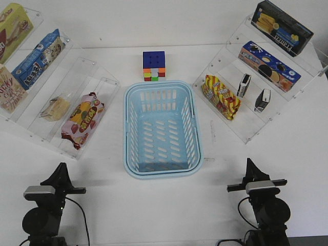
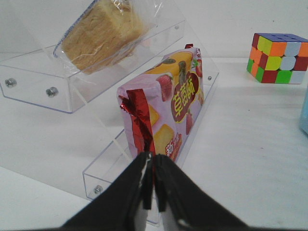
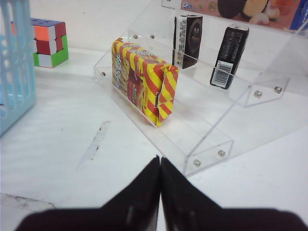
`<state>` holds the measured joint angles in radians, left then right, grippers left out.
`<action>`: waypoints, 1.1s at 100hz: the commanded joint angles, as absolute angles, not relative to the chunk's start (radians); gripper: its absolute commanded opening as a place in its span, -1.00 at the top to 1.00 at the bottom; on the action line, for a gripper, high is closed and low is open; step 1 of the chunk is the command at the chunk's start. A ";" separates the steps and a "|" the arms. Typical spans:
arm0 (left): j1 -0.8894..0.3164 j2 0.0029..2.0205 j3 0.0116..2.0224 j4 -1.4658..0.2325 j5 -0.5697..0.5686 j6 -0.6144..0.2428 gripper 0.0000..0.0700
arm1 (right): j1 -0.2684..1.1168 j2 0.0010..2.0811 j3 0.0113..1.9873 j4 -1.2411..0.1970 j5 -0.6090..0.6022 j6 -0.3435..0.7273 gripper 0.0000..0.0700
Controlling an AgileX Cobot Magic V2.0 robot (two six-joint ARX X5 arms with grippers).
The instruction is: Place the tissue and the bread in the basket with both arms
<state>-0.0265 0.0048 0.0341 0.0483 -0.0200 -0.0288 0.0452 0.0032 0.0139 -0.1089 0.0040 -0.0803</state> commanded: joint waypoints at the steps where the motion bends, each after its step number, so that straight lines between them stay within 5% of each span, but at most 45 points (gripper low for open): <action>1: -0.025 0.003 0.014 0.062 -0.018 -0.028 1.00 | 0.046 0.001 0.013 -0.097 0.004 -0.068 1.00; 80: -0.025 0.003 0.014 0.062 -0.018 -0.028 1.00 | 0.046 0.001 0.013 -0.097 -0.004 -0.062 1.00; 93: -0.025 0.003 0.014 0.062 -0.018 -0.028 1.00 | 0.046 0.001 0.013 -0.095 -0.009 0.022 1.00; 110: -0.025 0.003 0.014 0.062 -0.018 -0.028 1.00 | 0.046 0.001 0.022 -0.045 0.010 0.315 1.00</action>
<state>-0.0265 0.0048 0.0341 0.0483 -0.0200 -0.0284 0.0456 0.0032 0.0143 -0.0841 0.0025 0.1120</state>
